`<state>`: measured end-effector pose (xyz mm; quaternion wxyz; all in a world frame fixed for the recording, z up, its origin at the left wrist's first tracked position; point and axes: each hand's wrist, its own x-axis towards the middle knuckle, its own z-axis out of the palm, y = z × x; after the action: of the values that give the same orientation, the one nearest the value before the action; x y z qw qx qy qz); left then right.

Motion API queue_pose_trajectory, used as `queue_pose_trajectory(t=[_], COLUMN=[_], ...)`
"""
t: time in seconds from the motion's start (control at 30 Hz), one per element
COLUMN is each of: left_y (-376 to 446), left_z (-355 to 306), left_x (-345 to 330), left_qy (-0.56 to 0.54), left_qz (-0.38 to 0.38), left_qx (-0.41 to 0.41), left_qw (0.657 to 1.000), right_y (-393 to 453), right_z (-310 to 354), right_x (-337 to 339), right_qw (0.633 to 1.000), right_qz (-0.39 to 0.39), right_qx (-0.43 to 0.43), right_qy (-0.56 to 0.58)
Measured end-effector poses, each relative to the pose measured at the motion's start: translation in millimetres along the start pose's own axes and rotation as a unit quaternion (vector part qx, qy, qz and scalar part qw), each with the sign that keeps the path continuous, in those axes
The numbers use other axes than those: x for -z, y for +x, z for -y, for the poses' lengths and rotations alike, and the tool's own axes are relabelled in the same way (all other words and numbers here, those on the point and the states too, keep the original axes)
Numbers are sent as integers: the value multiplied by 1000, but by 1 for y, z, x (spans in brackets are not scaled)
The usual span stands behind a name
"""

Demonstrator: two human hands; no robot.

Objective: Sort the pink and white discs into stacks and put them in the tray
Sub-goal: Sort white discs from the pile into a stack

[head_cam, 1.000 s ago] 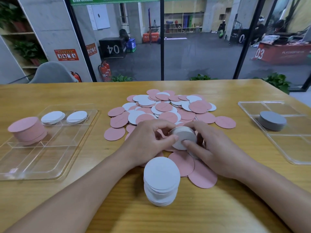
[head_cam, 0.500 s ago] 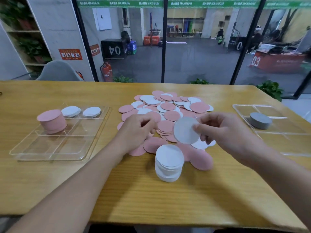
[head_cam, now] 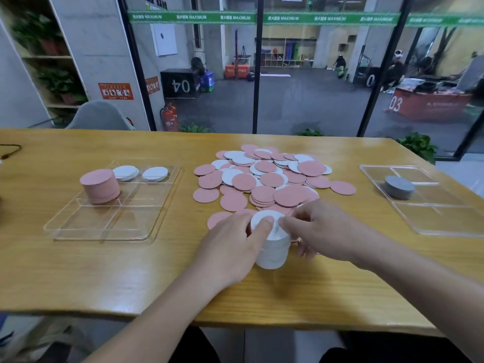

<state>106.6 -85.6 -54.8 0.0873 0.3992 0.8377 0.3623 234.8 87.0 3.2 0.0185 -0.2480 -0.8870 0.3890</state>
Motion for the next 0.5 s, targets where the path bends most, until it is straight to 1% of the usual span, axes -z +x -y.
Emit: queue_pose_trajectory(t=[0.1, 0.33, 0.5], left_y=[2, -2, -7], left_z=[-4, 1, 6], left_x=[-6, -19, -23], left_qy=[-23, -40, -37], left_qz=[-2, -50, -78], left_qx=[7, -23, -18], left_qw=[1000, 998, 996], right_y=[-3, -4, -3], right_z=[0, 4, 7], right_x=[-2, -7, -11], right_qw=[997, 989, 985], right_qz=[58, 97, 123], right_qx=[-49, -105, -109], right_qy=[-4, 45, 50])
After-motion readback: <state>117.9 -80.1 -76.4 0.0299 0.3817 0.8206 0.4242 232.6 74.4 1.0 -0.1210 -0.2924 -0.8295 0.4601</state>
